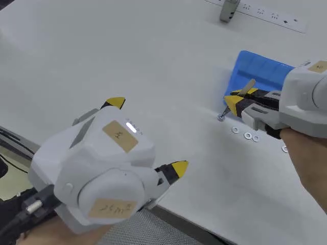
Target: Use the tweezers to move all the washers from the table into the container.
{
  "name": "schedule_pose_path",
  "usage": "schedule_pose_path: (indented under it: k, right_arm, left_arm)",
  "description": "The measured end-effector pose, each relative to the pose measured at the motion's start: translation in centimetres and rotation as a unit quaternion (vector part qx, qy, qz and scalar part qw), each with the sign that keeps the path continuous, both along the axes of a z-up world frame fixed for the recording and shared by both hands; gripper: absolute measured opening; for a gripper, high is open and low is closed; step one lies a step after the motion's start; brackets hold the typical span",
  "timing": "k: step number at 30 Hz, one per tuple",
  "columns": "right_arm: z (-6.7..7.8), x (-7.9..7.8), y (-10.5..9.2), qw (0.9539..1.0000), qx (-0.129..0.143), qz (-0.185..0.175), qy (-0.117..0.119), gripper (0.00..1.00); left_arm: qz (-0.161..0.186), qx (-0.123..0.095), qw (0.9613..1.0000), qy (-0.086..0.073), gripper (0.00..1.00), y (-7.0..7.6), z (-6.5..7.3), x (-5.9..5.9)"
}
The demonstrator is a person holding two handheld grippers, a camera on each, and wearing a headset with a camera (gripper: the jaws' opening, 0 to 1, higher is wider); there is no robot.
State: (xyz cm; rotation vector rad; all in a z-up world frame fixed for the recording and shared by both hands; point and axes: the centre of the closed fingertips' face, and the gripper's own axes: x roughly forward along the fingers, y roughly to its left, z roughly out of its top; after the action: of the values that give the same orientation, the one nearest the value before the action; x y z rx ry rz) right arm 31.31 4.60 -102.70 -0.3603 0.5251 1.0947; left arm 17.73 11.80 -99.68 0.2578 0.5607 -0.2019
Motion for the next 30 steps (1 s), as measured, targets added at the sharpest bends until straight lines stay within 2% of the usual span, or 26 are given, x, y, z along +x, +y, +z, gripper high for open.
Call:
schedule_pose_path:
  k: [4,6,19,30]
  right_arm:
    - [0.03,-0.31,-0.02,1.0000,-0.002,0.001,0.005,0.02]
    - [0.08,-0.52,0.02,0.9999,0.000,-0.001,0.014,0.01]
    - [0.25,-0.41,-0.09,0.9999,-0.004,-0.010,0.004,0.03]
    - [0.22,-0.01,-0.26,0.9999,-0.005,-0.015,0.001,0.03]
  left_arm:
    - [-0.001,0.000,1.0000,0.001,0.84,-0.02,-0.01,0.00]
    - [0.000,0.000,1.0000,0.000,0.84,-0.02,0.01,0.01]
    - [0.002,0.000,1.0000,-0.008,0.84,0.11,0.28,0.08]
    - [0.002,0.001,1.0000,-0.005,0.84,0.11,0.18,0.05]
